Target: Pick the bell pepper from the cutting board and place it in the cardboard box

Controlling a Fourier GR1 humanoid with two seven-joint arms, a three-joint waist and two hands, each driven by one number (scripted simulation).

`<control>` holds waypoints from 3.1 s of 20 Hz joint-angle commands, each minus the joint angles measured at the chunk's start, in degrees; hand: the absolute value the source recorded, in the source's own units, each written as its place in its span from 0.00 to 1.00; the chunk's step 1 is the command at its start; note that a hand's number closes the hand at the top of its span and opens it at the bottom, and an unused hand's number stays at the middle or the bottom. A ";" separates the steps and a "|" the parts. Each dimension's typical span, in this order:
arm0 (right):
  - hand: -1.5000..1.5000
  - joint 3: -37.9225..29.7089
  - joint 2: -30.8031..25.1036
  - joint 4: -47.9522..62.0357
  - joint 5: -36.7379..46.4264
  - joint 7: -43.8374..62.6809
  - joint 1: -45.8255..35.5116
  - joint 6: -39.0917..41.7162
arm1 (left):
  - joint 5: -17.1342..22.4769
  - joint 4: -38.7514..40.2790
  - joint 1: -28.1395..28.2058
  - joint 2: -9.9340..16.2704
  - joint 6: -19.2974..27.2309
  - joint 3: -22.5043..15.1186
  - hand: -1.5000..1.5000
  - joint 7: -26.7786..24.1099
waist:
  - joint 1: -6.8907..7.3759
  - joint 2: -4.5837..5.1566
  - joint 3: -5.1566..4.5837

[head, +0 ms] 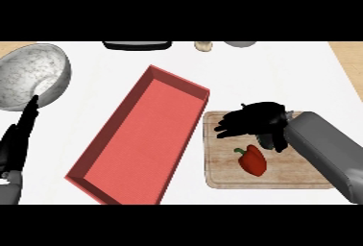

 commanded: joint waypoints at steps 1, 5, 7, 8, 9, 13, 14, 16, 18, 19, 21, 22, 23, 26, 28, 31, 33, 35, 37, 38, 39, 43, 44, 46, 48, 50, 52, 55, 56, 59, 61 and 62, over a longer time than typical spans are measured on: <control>0.00 -1.60 1.38 0.44 2.25 -3.55 1.85 2.46 | -0.18 2.67 -2.13 -0.48 -0.71 1.39 0.50 0.03 | -0.33 0.03 0.00; 0.00 -1.88 -0.28 -3.21 -0.03 -6.12 0.99 7.07 | -1.50 -0.31 1.03 -1.37 0.43 0.65 0.50 -0.55 | -0.32 -0.11 -0.01; 0.00 -1.25 -0.85 -6.40 -0.50 -5.67 3.03 7.52 | -1.49 1.98 -0.30 -2.27 0.09 0.43 0.50 -0.99 | -0.76 -0.16 -0.03; 0.00 -1.03 -3.48 -6.16 -0.53 -8.99 3.39 6.51 | -2.40 1.43 0.54 -2.90 1.28 0.08 0.50 -1.88 | -0.64 -0.12 -0.02; 0.00 -0.92 -3.96 -7.37 -0.64 -8.93 3.12 7.34 | -2.72 2.13 -0.23 -2.94 1.37 0.12 0.50 -1.34 | -0.67 -0.11 -0.02; 0.00 -1.03 -3.31 -12.46 -2.23 -5.81 3.99 9.77 | -0.44 1.61 -1.63 0.97 -2.67 3.15 0.50 0.29 | -0.67 -0.14 -0.03; 0.00 -0.67 -5.70 -15.54 -2.73 -6.13 6.62 9.26 | -1.82 0.05 -0.44 -1.34 -0.69 1.52 0.50 0.98 | -0.91 -0.24 -0.02; 0.00 -0.01 -9.03 -19.45 -0.06 -3.48 10.25 7.19 | -1.62 -1.86 1.00 -1.14 -1.26 2.03 0.50 0.99 | -0.86 -0.28 -0.01; 0.00 -0.24 -5.27 -18.29 2.24 0.85 6.34 10.09 | -2.65 -0.26 0.08 -1.81 -1.19 1.53 0.50 0.17 | -0.36 -0.11 -0.01; 0.00 0.79 -3.51 -16.78 3.55 2.34 6.91 9.34 | -1.56 3.24 -1.02 -1.44 -1.47 3.37 0.50 -2.21 | -0.35 -0.02 -0.03; 0.00 -0.89 -4.24 -12.58 4.61 -0.14 6.06 8.10 | -3.39 1.13 -4.78 -2.12 -0.75 1.75 0.50 3.29 | -0.28 0.05 0.01; 0.00 0.59 -3.86 -13.88 6.41 2.28 10.58 5.05 | -2.11 -0.25 -2.95 -0.59 -2.95 2.81 0.50 2.60 | -0.33 -0.03 0.02; 0.00 0.75 -2.80 -18.04 7.12 5.71 11.44 7.38 | -3.68 1.58 -1.63 -2.79 -0.62 2.14 0.50 0.45 | -0.52 -0.08 -0.01; 0.00 0.75 1.80 -10.92 9.87 4.74 9.38 6.63 | -2.59 2.75 -2.92 -2.93 -2.72 2.56 0.50 -0.02 | -0.13 0.09 0.00; 1.00 -2.39 2.48 -7.70 10.99 3.31 10.96 3.60 | -3.31 0.15 -1.13 -1.86 -2.62 3.81 0.50 0.89 | -0.04 0.05 0.02; 1.00 -4.60 6.72 -13.27 9.44 6.33 11.12 -0.52 | -2.89 0.05 -3.88 -1.16 -3.58 4.08 0.50 3.53 | -0.32 0.00 0.02; 1.00 -5.90 6.05 -10.84 11.38 4.00 13.99 -5.89 | -2.42 2.80 -1.87 -1.46 -4.09 5.18 0.50 -0.95 | -0.28 0.05 0.01; 1.00 -8.11 6.09 -13.19 11.14 3.71 14.03 -6.30 | -4.25 0.18 -0.17 -3.97 -1.34 3.83 0.50 0.34 | -0.35 -0.04 0.02; 1.00 -9.99 8.21 -10.70 11.79 3.53 12.29 -7.23 | -3.66 0.53 0.04 -1.92 -3.07 5.16 0.50 -1.96 | -0.09 0.00 0.02; 1.00 -10.67 5.94 -11.65 11.97 0.80 14.53 -10.46 | -2.87 -1.84 1.18 -2.68 -4.22 4.48 0.50 0.54 | -0.15 -0.05 0.04; 1.00 -12.71 8.30 -9.86 11.29 8.21 15.65 -10.88 | -2.70 0.04 1.88 -1.26 -4.29 5.72 0.50 -2.36 | -0.19 -0.04 0.03; 1.00 -24.23 7.49 -7.83 6.30 24.38 18.53 -9.87 | -3.36 -0.21 0.35 -2.91 -1.83 5.43 0.50 0.37 | -3.14 -0.47 0.01; 1.00 -27.14 8.18 -6.19 5.77 29.61 16.76 -8.70 | -3.02 -0.78 0.34 -1.54 -2.69 6.09 0.50 1.28 | -2.37 -0.48 0.01; 1.00 -29.22 9.03 -9.72 5.52 34.10 19.30 -11.99 | -2.86 -0.60 2.32 -3.15 -2.94 5.10 0.50 -1.33 | -2.44 -0.63 -0.06; 1.00 -30.28 8.67 -13.69 8.04 37.88 19.96 -16.71 | -3.39 0.62 -0.18 -2.63 -2.56 5.42 0.50 0.06 | -2.60 -0.47 -0.04; 1.00 -31.99 6.65 -19.83 7.08 39.59 20.92 -14.74 | -3.09 -0.01 -1.96 -1.70 -3.99 5.38 0.50 2.33 | -2.29 -0.52 -0.03; 1.00 -32.86 7.72 -27.15 5.98 42.11 23.08 -14.42 | -4.81 -1.45 -0.33 -4.23 -1.48 3.96 0.50 2.31 | -1.91 -0.53 -0.02; 1.00 -34.81 9.11 -33.70 3.99 41.29 21.81 -16.32 | -3.86 2.32 -1.39 -2.46 -3.46 5.40 0.50 -0.32 | -1.88 -0.35 -0.04; 1.00 -32.99 10.40 -37.47 4.99 42.95 19.87 -15.17 | -4.15 -1.60 0.18 -3.30 -2.74 4.65 0.50 1.69 | -1.38 -0.61 -0.02; 1.00 -34.06 10.17 -42.80 1.68 41.21 21.42 -12.10 | -5.86 -0.81 -0.72 -4.80 -1.46 3.51 0.50 1.35 | -0.97 -0.25 0.00; 1.00 -33.22 11.00 -48.30 1.88 44.83 21.38 -8.55 | -5.03 -0.05 1.11 -4.33 -2.14 4.92 0.50 -1.32 | -0.75 -0.22 -0.02; 1.00 -33.62 11.80 -46.24 1.09 44.44 18.98 -6.88 | -5.59 -3.55 0.08 -4.97 -2.78 3.27 0.50 2.87 | -0.44 -0.15 0.01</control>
